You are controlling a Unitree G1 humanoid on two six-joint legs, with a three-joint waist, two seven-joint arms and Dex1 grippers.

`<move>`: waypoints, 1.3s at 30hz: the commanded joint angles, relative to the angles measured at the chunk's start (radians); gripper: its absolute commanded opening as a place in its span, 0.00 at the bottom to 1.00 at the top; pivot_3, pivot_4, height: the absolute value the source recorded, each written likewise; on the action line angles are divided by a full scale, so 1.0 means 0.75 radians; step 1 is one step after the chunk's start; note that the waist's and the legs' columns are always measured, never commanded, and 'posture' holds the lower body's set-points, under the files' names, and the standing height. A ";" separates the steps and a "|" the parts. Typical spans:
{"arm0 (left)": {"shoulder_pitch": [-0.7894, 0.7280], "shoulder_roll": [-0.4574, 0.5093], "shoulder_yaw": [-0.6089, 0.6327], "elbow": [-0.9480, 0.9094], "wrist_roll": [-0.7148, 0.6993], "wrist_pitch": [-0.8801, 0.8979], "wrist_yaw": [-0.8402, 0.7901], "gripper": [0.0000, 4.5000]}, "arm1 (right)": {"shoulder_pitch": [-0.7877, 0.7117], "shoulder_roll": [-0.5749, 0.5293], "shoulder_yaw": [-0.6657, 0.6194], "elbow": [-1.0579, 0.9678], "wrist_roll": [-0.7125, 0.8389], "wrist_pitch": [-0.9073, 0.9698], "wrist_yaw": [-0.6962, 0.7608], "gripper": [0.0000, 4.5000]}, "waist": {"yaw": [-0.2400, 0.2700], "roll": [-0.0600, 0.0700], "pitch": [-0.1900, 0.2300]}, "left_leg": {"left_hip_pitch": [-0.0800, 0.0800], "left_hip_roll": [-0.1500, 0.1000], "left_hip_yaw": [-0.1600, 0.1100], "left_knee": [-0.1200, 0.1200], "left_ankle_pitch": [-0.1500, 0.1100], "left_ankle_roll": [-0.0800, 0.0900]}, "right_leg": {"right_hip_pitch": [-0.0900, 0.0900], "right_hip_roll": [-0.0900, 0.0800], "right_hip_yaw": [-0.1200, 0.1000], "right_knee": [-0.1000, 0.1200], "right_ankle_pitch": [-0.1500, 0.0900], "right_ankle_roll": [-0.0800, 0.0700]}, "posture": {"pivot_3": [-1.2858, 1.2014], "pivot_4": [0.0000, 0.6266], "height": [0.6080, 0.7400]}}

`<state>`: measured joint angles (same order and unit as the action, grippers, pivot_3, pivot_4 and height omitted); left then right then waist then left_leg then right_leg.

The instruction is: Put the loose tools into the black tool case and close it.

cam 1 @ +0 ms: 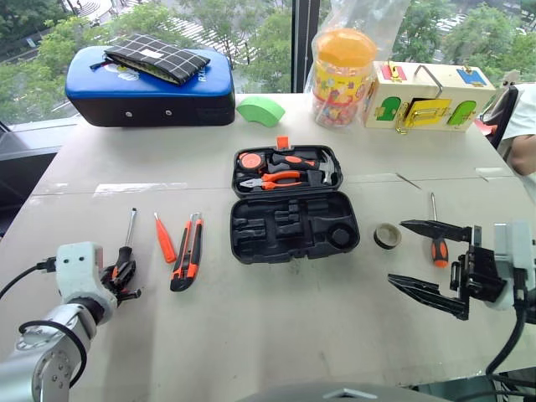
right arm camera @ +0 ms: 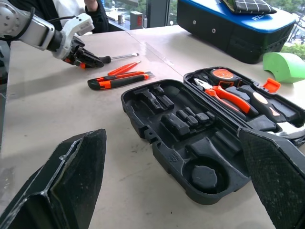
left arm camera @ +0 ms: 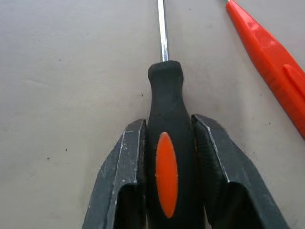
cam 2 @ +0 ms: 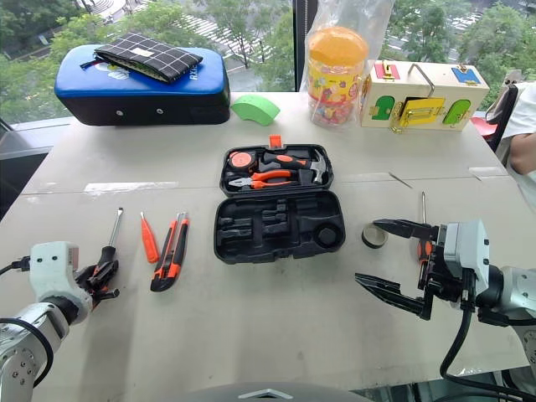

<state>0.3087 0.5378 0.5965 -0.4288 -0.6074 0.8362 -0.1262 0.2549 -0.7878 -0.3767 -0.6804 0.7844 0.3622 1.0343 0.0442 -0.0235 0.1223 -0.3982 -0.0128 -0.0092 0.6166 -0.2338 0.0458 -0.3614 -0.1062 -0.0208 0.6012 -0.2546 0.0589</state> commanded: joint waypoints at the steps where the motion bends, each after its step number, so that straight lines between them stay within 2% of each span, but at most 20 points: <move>1: -0.163 -0.017 0.076 -0.045 -0.103 -0.154 -0.104 0.18 | -0.013 -0.012 -0.049 -0.068 0.055 -0.018 0.002 1.00 | 0.008 -0.002 0.001 | 0.000 0.000 0.000 0.000 0.000 0.000 | 0.000 0.000 0.000 0.000 0.000 0.000 | 0.52 0.24 1.00; 3: -0.261 0.077 -0.015 -0.055 -0.190 -0.161 -0.353 0.18 | -0.010 -0.007 -0.067 -0.103 0.092 -0.006 -0.021 1.00 | 0.022 -0.009 0.002 | -0.002 0.001 -0.002 0.002 0.000 -0.001 | 0.000 0.000 -0.004 0.002 0.000 0.000 | 0.52 0.24 1.00; 5: -0.338 0.187 -0.155 -0.037 -0.209 -0.163 -0.588 0.18 | 0.003 -0.002 -0.084 -0.137 0.117 0.009 -0.056 1.00 | 0.025 -0.009 0.002 | -0.003 0.001 -0.003 0.003 0.001 -0.002 | 0.000 0.000 -0.006 0.003 0.000 0.000 | 0.52 0.24 1.00; 9: -0.560 0.411 -0.593 0.158 0.097 -0.472 -1.044 0.18 | 0.097 0.027 -0.146 -0.212 0.129 0.019 -0.131 1.00 | 0.015 -0.003 0.001 | -0.002 -0.001 0.005 0.002 -0.001 0.001 | 0.000 -0.001 0.000 -0.001 0.000 -0.001 | 0.52 0.24 1.00; 11: -0.765 0.431 -0.800 0.378 0.281 -0.640 -1.177 0.18 | 0.155 0.048 -0.195 -0.249 0.148 0.018 -0.172 1.00 | 0.014 -0.002 0.001 | -0.002 -0.001 0.006 0.000 -0.001 0.002 | 0.000 0.000 -0.001 -0.003 0.000 -0.001 | 0.52 0.24 1.00; 13: -1.061 0.365 -1.019 0.700 0.478 -0.837 -1.328 0.18 | 0.246 0.081 -0.292 -0.285 0.164 0.023 -0.225 1.00 | 0.033 -0.002 0.001 | -0.002 -0.001 0.006 0.000 0.001 0.006 | 0.000 0.000 -0.001 -0.003 0.000 -0.001 | 0.52 0.24 1.00; 15: -1.263 0.291 -1.139 0.959 0.606 -1.028 -1.413 0.18 | 0.326 0.100 -0.360 -0.311 0.162 0.024 -0.248 1.00 | 0.028 -0.006 0.000 | -0.003 -0.001 0.004 0.002 0.002 0.008 | 0.000 0.003 -0.005 -0.002 0.001 -0.001 | 0.52 0.24 1.00; 19: -1.471 0.185 -1.243 1.302 0.748 -1.245 -1.493 0.18 | 0.435 0.122 -0.441 -0.361 0.154 0.034 -0.303 1.00 | 0.012 -0.007 0.000 | -0.003 -0.001 0.006 0.002 0.001 0.011 | 0.000 0.002 -0.003 -0.006 0.001 0.000 | 0.52 0.24 1.00; 25: -1.621 0.085 -1.299 1.599 0.884 -1.394 -1.509 0.18 | 0.537 0.110 -0.523 -0.413 0.177 0.081 -0.388 1.00 | -0.001 -0.008 0.000 | -0.005 -0.001 0.005 0.005 0.001 0.014 | 0.001 0.003 -0.009 -0.005 0.001 0.002 | 0.52 0.24 1.00; 30: -1.665 0.069 -1.285 1.724 0.943 -1.435 -1.498 0.18 | 0.577 0.107 -0.558 -0.420 0.180 0.076 -0.390 1.00 | -0.003 -0.008 0.000 | -0.004 0.000 0.003 0.018 0.000 0.013 | 0.002 0.003 -0.010 0.008 0.001 0.003 | 0.52 0.24 1.00; 39: -1.702 0.076 -1.263 1.799 0.988 -1.412 -1.465 0.18 | 0.591 0.133 -0.539 -0.387 0.123 0.023 -0.347 1.00 | -0.005 -0.009 -0.002 | -0.004 0.005 0.002 0.021 0.000 0.013 | 0.002 0.002 -0.012 0.009 0.003 0.007 | 0.52 0.24 1.00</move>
<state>-0.9698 0.5787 -0.3600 0.8939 0.0979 -0.2553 -1.2459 0.6963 -0.6970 -0.7642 -0.9626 0.8840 0.4074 0.7651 0.0407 -0.0304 0.1210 -0.4011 -0.0089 -0.0074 0.6320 -0.2336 0.0555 -0.3599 -0.1048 -0.0307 0.6078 -0.2524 0.0640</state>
